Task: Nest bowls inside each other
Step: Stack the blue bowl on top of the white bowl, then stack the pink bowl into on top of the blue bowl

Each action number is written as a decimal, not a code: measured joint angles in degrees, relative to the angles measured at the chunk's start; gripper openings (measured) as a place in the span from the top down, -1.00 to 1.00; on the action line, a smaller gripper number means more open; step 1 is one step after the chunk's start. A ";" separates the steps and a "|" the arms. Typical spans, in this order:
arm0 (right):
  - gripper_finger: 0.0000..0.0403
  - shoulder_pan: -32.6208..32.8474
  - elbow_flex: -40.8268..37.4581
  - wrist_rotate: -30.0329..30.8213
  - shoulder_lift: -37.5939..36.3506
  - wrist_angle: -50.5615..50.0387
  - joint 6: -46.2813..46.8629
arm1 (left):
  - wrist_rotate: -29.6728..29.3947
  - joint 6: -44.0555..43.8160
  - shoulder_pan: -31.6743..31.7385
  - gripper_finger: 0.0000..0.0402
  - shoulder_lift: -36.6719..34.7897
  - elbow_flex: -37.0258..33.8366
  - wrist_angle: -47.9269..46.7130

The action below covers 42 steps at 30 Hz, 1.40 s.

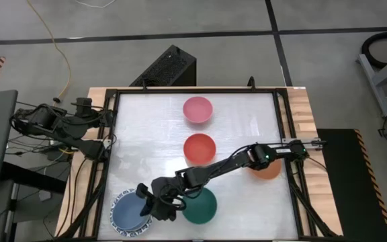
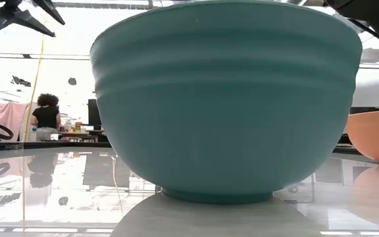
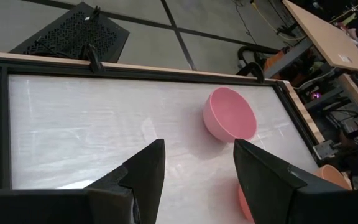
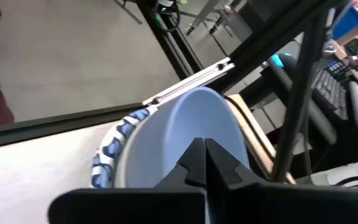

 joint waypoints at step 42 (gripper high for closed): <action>0.67 -30.04 -0.01 22.48 -20.38 -62.95 37.64 | 6.16 0.75 -0.02 0.10 -0.01 0.00 0.23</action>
